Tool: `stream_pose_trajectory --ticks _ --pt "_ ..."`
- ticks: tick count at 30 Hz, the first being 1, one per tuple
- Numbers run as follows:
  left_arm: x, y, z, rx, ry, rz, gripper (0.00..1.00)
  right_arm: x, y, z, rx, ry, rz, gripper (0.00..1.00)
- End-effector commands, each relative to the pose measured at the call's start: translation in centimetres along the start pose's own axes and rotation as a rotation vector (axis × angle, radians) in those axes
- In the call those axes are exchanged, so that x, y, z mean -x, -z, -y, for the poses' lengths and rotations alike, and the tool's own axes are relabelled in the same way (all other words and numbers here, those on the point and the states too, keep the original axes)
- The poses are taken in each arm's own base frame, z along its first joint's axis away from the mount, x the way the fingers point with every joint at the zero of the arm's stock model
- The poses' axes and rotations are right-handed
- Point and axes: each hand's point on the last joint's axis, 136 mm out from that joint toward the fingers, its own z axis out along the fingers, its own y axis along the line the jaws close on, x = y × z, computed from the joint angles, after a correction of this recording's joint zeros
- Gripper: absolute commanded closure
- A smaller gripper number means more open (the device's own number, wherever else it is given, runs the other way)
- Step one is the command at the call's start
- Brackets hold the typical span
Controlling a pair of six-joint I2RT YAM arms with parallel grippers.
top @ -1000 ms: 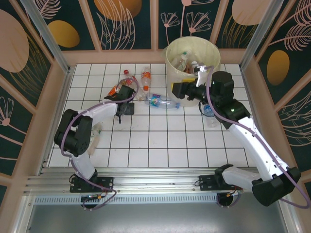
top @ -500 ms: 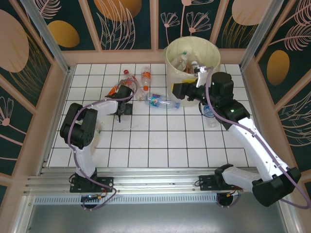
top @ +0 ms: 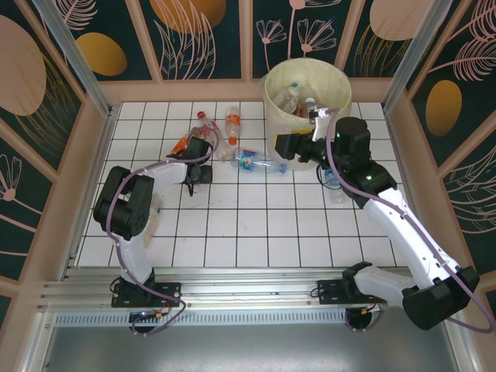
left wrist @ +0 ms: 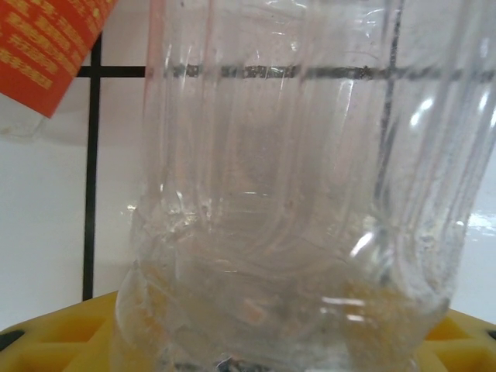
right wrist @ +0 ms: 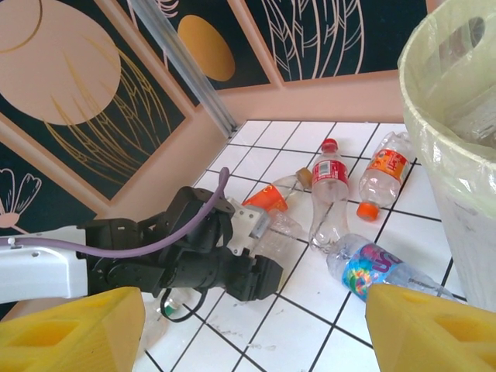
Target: Put the plastic bottles in the bin
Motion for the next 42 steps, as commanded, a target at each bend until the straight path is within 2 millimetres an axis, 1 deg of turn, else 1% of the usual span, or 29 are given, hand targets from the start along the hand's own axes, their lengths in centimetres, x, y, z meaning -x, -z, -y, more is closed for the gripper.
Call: stream_pose_trajectory --ticks 1,3,5,8,10,15,19,22,25,27,29,30,37,40,42 --pt "0.1 1.5 1.0 -0.085 0.024 0.007 0.46 0.3 0.0 0.1 -0.011 -0.026 0.034 0.24" --pt "0.1 2.8 2.4 -0.180 0.047 0.011 0.46 0.1 -0.4 0.8 -0.038 -0.077 0.026 0.24" --pt "0.3 4.7 4.5 -0.331 0.070 0.034 0.46 -0.2 -0.8 1.6 -0.069 -0.135 0.017 0.24" --pt "1.1 9.0 8.1 -0.594 0.073 0.086 0.45 -0.5 -1.3 1.3 -0.033 -0.194 0.014 0.24" --pt "0.5 11.3 10.0 -0.762 0.048 0.090 0.44 -0.8 -1.8 0.9 0.005 -0.225 0.007 0.24" --pt "-0.2 16.1 12.8 -1.029 -0.022 0.098 0.45 -1.4 -2.8 -0.6 0.117 -0.248 -0.023 0.20" --pt "-0.6 20.0 14.4 -1.175 -0.088 0.138 0.44 -2.4 -3.7 -1.3 0.189 -0.243 -0.054 0.15" --pt "-0.8 22.5 15.3 -1.264 -0.112 0.147 0.44 -3.1 -4.5 -1.7 0.233 -0.246 -0.074 0.14" --pt "-0.9 24.0 16.2 -1.323 -0.118 0.144 0.45 -3.9 -5.4 -2.7 0.280 -0.235 -0.100 0.14" --pt "-1.1 24.9 16.9 -1.357 -0.122 0.131 0.45 -4.4 -6.2 -3.0 0.279 -0.230 -0.119 0.14" --pt "-1.2 25.5 17.4 -1.378 -0.119 0.124 0.45 -4.7 -6.8 -2.6 0.261 -0.232 -0.124 0.14" --pt "-1.2 25.8 17.6 -1.387 -0.117 0.120 0.45 -5.0 -7.2 -3.0 0.265 -0.229 -0.133 0.14" --pt "-1.5 27.0 18.2 -1.435 -0.109 0.107 0.45 -6.4 -8.8 -3.8 0.271 -0.218 -0.171 0.12" --pt "-1.7 27.4 18.6 -1.447 -0.121 0.106 0.45 -6.4 -9.3 -4.0 0.272 -0.215 -0.168 0.13" --pt "-1.9 27.4 18.7 -1.449 -0.121 0.100 0.45 -6.4 -9.5 -4.2 0.278 -0.215 -0.164 0.15"
